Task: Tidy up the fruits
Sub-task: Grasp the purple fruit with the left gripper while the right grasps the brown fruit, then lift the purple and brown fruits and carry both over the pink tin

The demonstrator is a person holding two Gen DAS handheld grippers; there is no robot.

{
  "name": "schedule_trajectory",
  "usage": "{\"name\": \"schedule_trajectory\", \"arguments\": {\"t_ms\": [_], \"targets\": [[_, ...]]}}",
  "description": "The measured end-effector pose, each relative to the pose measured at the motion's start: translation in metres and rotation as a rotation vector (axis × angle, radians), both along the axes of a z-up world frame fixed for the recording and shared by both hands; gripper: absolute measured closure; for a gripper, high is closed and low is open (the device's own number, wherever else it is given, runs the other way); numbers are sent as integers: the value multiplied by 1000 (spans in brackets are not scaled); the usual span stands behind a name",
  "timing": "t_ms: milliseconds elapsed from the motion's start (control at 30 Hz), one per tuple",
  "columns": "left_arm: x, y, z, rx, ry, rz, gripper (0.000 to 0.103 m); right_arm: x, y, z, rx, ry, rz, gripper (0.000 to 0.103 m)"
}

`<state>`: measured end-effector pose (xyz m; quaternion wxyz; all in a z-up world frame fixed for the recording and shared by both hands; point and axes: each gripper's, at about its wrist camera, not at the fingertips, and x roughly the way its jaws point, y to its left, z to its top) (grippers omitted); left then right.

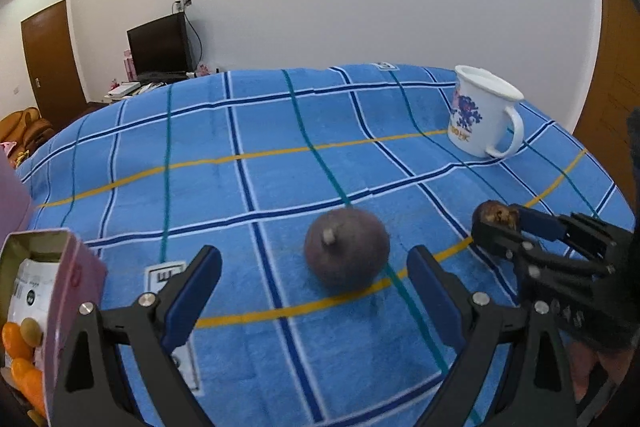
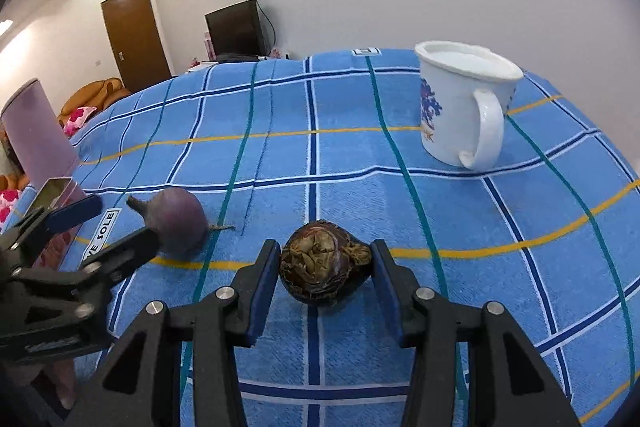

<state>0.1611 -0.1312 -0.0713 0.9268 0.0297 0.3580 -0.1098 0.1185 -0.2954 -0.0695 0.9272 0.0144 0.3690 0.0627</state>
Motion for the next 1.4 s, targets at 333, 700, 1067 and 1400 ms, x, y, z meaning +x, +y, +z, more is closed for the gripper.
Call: {"name": "schedule_trajectory", "arguments": {"t_ms": [333, 700, 1067, 1400], "targets": [[13, -7, -11, -18, 56, -38, 26, 1, 1, -2, 9, 13, 35, 55], [19, -15, -16, -35, 89, -93, 47, 2, 12, -1, -13, -5, 58, 55], [10, -9, -11, -66, 53, -101, 47, -10, 15, 6, -17, -67, 82, 55], [-2, -4, -2, -81, -19, -102, 47, -18, 14, 12, 0, -120, 97, 55]]}}
